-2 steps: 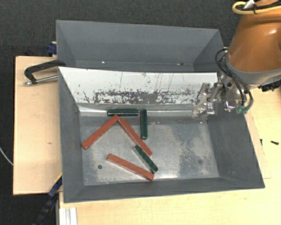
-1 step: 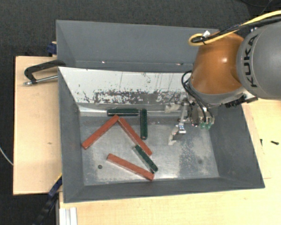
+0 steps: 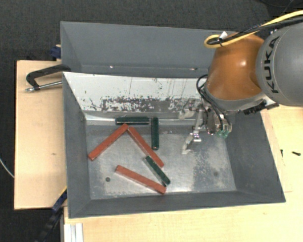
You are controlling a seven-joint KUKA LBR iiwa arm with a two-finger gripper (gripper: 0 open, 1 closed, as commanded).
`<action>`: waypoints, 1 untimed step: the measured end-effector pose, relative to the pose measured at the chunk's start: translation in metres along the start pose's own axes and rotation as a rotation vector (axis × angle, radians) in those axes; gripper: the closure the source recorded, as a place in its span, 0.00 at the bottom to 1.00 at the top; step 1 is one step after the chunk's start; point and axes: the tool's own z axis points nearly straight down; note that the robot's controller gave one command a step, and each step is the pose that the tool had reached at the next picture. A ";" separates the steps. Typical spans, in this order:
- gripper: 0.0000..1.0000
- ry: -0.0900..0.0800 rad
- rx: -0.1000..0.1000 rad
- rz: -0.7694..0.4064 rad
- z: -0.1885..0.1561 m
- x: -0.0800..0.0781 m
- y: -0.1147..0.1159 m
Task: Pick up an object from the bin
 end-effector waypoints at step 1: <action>0.00 -0.002 0.001 -0.074 0.031 0.006 0.041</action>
Offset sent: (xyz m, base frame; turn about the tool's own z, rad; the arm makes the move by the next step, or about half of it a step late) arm -0.0126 0.0662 -0.0397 -0.1768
